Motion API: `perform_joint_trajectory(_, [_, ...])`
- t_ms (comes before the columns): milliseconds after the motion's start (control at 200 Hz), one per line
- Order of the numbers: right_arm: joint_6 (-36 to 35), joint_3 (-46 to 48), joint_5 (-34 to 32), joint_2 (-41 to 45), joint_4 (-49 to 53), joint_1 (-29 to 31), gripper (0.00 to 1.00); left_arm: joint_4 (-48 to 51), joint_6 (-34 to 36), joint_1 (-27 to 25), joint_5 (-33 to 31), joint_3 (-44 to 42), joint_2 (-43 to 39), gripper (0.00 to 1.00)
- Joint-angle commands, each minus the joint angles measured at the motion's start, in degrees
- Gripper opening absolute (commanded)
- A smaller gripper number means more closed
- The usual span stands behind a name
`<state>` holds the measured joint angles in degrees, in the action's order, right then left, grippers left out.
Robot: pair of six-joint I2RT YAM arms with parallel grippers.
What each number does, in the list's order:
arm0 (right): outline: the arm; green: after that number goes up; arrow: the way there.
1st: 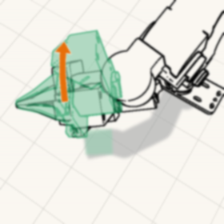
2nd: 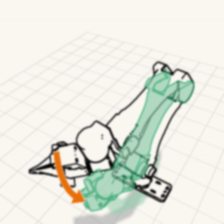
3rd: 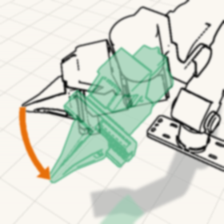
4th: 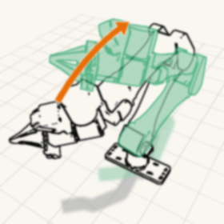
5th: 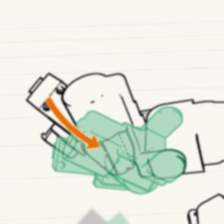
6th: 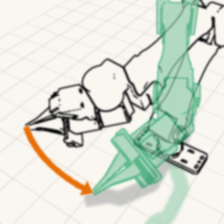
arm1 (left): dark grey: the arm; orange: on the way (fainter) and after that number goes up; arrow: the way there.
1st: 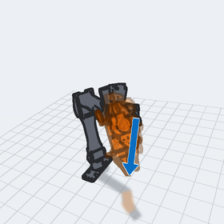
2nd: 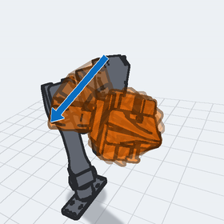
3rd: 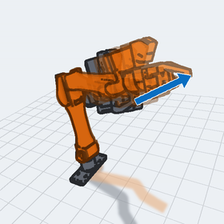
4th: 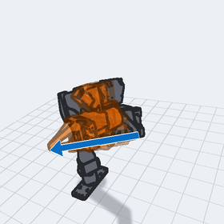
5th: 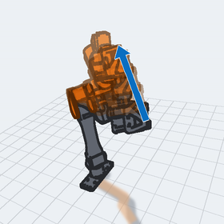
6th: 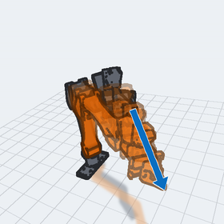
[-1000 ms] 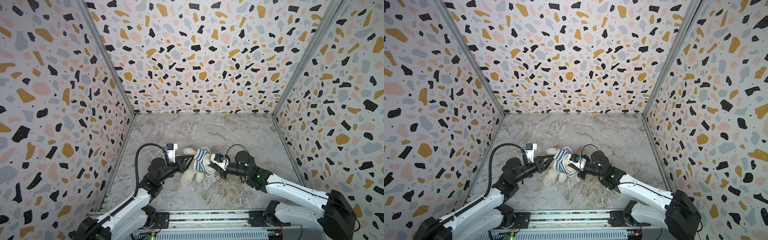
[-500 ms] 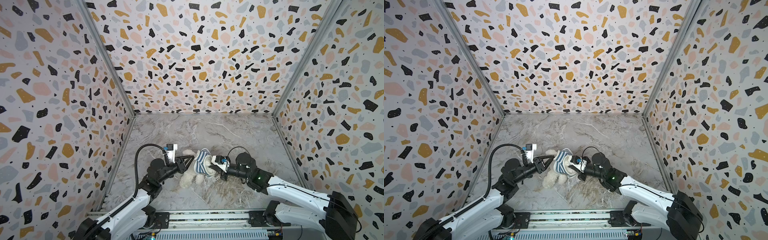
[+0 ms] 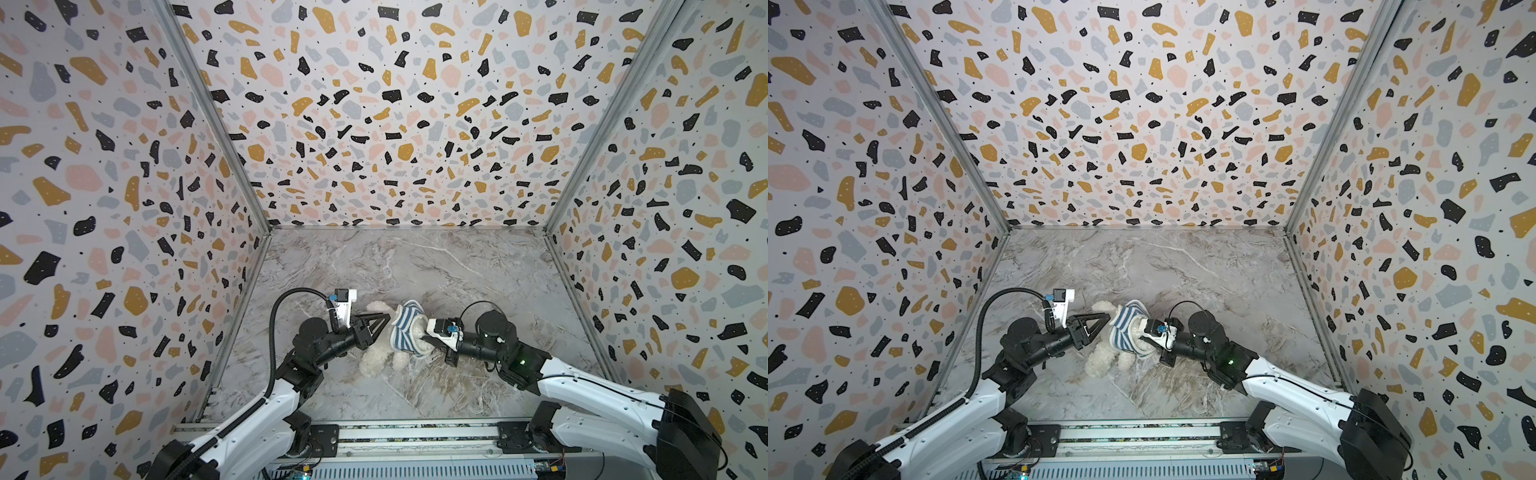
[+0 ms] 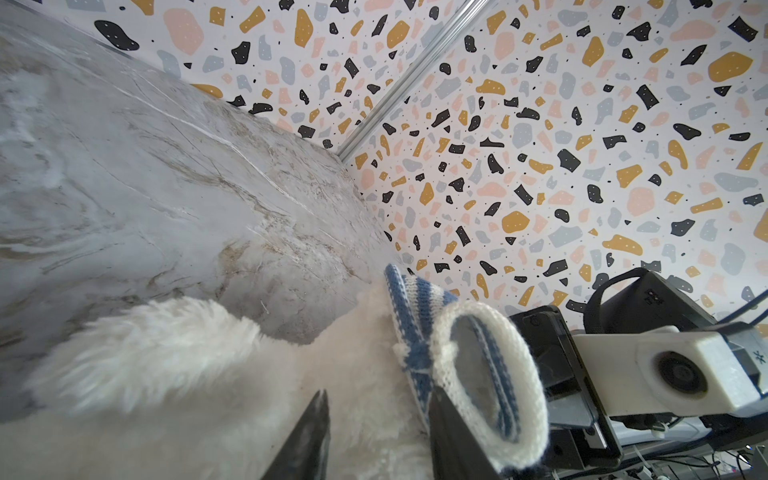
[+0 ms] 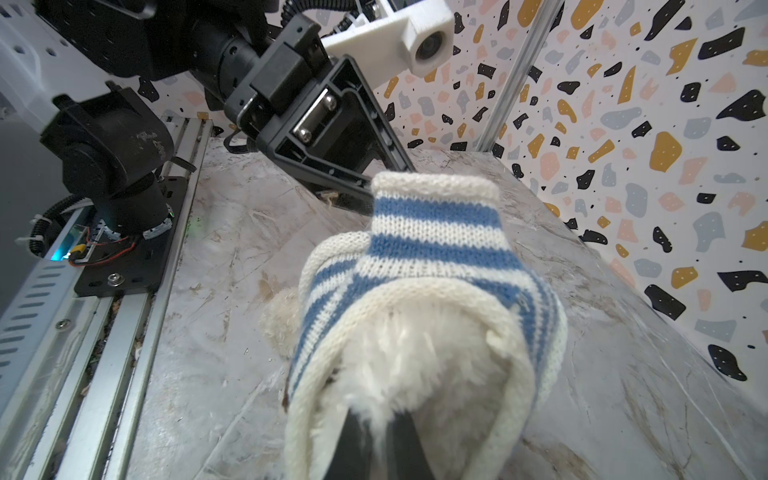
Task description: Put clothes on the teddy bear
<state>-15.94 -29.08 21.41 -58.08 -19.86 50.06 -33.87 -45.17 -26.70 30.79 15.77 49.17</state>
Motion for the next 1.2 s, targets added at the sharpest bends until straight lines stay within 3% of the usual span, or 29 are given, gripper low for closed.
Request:
perform_joint_trajectory(0, [-1.5, -0.3, -0.5, 1.1, -2.8, 0.3, 0.0, -1.5, 1.2, -0.7, 2.6, 0.2, -1.1, 0.41])
perform_joint_trajectory(335, [-3.5, -0.6, -1.0, 0.2, -2.6, 0.4, 0.0, 3.3, 3.8, -6.3, -0.5, 1.8, -0.9, 0.45])
perform_joint_trajectory(636, [-5.6, -0.9, -1.8, -0.8, -1.2, 1.4, 0.0, 3.2, 4.0, -6.8, -2.5, 2.8, 0.7, 0.25])
perform_joint_trajectory(786, [-7.2, -2.2, -5.1, -0.8, 2.1, 3.7, 0.0, 5.6, 5.5, -6.9, -4.8, 3.5, 1.5, 0.24])
perform_joint_trajectory(921, [-7.2, -2.0, -5.1, 0.0, 2.1, 4.3, 0.0, 5.6, 6.4, -7.0, -4.9, 4.5, 2.8, 0.28])
perform_joint_trajectory(1191, [-7.9, -3.3, -7.1, 0.5, 4.6, 6.0, 0.0, 8.9, 8.6, -7.0, -7.5, 5.2, 3.2, 0.16])
